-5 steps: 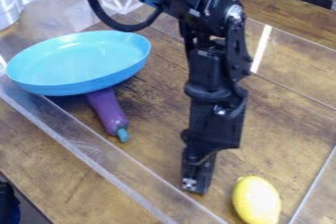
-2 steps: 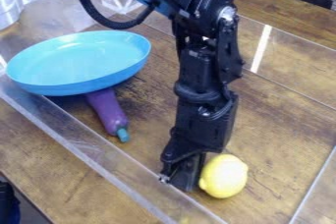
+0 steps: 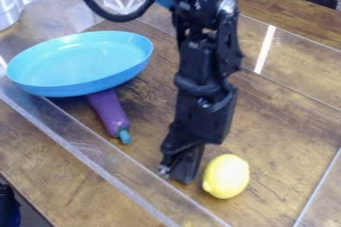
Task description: Put the lemon on the blue tray
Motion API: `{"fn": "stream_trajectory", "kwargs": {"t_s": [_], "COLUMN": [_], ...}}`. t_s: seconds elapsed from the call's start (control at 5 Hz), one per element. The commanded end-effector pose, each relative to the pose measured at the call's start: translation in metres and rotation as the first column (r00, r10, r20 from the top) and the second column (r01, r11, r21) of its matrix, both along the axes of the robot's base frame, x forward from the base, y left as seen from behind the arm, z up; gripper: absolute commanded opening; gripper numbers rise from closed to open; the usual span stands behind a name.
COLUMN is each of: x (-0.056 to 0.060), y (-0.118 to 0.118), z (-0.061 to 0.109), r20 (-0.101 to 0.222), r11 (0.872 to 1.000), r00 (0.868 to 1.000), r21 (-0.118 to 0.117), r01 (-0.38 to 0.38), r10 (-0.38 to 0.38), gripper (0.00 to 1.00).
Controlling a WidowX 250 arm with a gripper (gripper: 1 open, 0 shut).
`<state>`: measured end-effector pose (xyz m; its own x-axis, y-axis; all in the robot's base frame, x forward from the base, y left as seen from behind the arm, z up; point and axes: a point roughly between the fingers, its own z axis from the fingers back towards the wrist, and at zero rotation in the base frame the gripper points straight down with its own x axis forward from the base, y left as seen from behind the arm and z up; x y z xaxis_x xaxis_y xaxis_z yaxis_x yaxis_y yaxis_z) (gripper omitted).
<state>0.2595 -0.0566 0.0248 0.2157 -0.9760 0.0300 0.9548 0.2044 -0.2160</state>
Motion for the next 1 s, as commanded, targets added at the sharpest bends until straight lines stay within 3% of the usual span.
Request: {"fn": "stream_trajectory", "kwargs": {"t_s": [0.0, 0.2, 0.8], "x": [0.019, 0.012, -0.002], "y": [0.001, -0.007, -0.025], "z": [0.003, 0.004, 0.013], "r20": [0.034, 0.032, 0.026], "r11": [1.000, 1.000, 0.999], "r00": [0.999, 0.999, 0.998], "r21": [-0.013, -0.014, -0.002], "r01": [0.002, -0.013, -0.050], "r10": [-0.002, 0.014, 0.050], "gripper": [1.00, 0.00, 0.00]}}
